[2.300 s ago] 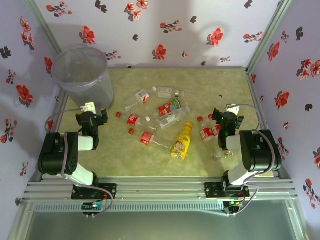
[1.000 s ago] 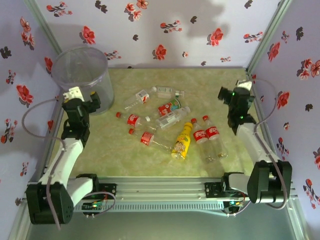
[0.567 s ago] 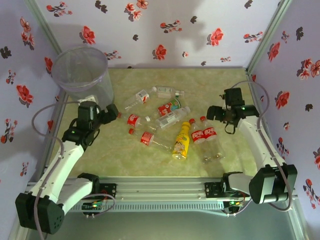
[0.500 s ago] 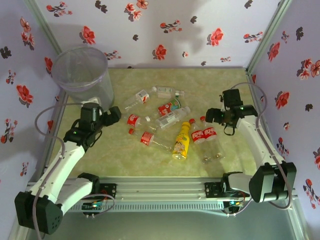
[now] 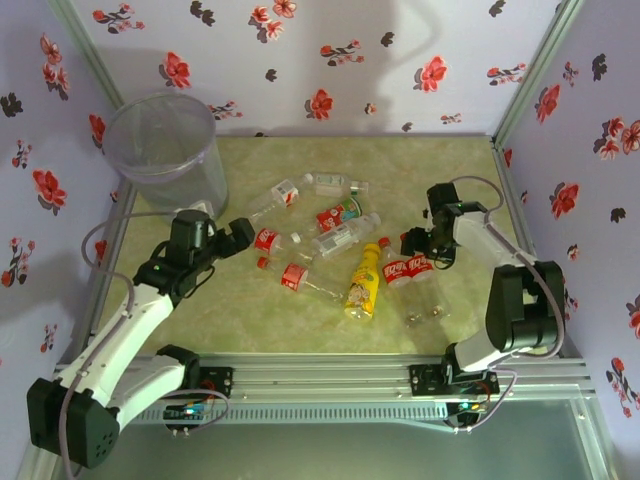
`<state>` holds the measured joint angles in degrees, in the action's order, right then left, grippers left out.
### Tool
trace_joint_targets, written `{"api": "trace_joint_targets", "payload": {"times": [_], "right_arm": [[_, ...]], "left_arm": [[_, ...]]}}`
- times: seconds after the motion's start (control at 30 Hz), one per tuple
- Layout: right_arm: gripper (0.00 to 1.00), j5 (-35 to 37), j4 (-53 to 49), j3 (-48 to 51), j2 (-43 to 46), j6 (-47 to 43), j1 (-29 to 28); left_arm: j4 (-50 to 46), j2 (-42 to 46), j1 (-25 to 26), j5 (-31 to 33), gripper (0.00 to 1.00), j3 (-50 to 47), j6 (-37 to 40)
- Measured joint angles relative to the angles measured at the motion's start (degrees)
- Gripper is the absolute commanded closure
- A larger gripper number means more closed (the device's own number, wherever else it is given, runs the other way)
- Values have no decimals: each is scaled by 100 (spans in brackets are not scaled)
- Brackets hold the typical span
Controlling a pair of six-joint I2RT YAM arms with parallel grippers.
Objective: Put the plastic bottles in the bin
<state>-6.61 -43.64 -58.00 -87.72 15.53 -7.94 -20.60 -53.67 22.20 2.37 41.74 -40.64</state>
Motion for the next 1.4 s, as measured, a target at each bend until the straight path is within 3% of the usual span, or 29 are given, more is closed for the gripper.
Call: {"api": "trace_joint_targets", "payload": {"times": [0.5,0.8,1.1,1.23,1.4], "right_arm": [[25,236,254,-2,-879,-9,166],[41,540,173,-177,-1043,-50,247],[44,678,-229,-807,424,26,282],[44,-72,81,-785,1266,468,205],[44,-1093,1158,-573,1613,1353,-409]], "left_arm": [[249,-127,17,-24,1,-155,-151],[354,-286,177,-136,1,-184,-256],[776,-621,680,-616,0,83,-232],[1545,-1029,1169,-1338,0,356,-168],[2269,-1899,1923,-2175,1,1029,46]]}}
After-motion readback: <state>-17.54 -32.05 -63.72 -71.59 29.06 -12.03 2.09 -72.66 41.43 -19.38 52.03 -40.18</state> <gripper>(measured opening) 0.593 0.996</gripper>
